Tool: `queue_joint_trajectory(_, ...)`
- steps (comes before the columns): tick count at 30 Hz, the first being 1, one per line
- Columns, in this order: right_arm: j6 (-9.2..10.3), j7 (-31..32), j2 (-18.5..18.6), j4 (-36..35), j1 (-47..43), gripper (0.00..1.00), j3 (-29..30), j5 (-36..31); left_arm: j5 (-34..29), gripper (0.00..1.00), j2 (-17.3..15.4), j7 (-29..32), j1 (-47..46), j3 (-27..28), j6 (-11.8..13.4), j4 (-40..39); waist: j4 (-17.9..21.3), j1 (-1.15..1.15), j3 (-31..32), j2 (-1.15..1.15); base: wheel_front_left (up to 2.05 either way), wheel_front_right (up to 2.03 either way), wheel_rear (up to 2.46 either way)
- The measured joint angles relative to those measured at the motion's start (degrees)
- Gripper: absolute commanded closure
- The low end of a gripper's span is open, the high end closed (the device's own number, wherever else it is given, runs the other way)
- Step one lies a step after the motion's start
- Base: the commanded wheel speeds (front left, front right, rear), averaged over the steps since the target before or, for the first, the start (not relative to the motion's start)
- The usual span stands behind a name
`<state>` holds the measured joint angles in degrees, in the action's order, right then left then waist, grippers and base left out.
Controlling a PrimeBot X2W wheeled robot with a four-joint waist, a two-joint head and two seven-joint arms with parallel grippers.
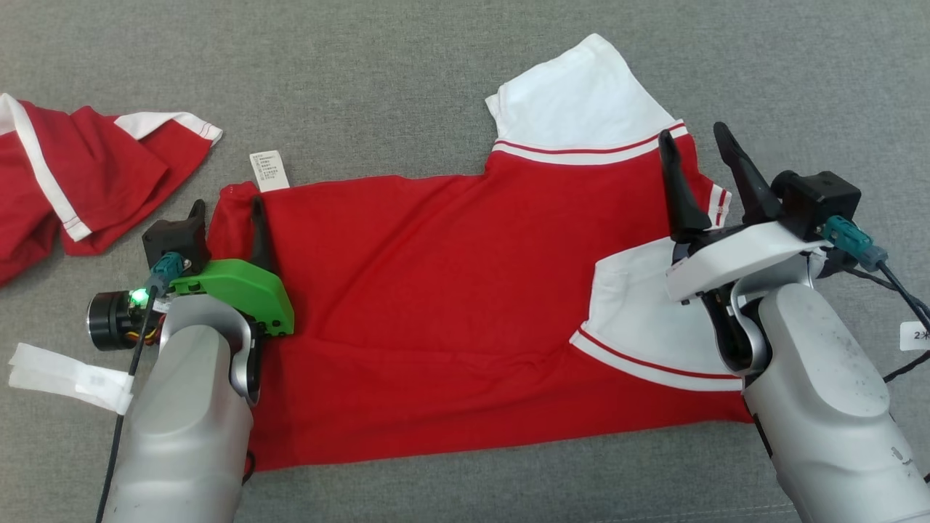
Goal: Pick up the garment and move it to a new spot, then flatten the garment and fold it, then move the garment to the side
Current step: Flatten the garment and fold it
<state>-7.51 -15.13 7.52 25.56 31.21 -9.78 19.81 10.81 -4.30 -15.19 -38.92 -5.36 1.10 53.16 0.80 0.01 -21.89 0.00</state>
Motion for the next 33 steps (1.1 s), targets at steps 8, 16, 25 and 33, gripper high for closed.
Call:
queue_joint_trajectory(8, 0.00, 0.00, 1.27, 3.44, 4.76, 0.00, -2.79, 0.52, -0.03, 0.91, 0.35, 0.00, -1.92, 0.23, 0.19, 1.00, -0.55, 0.00, -1.06, 0.00, 0.00, 0.00, 0.00)
queue_joint_trajectory(16, 0.00, 3.44, 3.90, 16.07, 16.34, 0.00, -6.03, 1.81, -0.37, 1.00, 0.91, 0.03, -3.19, -0.32, 0.43, 0.13, -2.39, 0.00, -1.81, 0.00, 0.00, 0.00, 0.00)
queue_joint_trajectory(25, 0.00, 11.56, 5.78, 29.50, 28.05, 0.00, -7.08, 3.72, 0.85, 1.00, 1.47, 0.05, -3.21, -3.93, -0.12, -3.60, -6.54, 0.00, -3.31, 0.00, 0.00, 0.00, 0.00)
queue_joint_trajectory(33, 0.00, 15.91, 7.60, 37.47, 34.92, 0.00, -8.56, 4.13, 8.21, 1.00, 1.48, 0.04, -3.49, -12.68, 1.56, -6.89, -10.55, 0.00, -5.63, 0.00, 0.00, 0.00, 0.00)
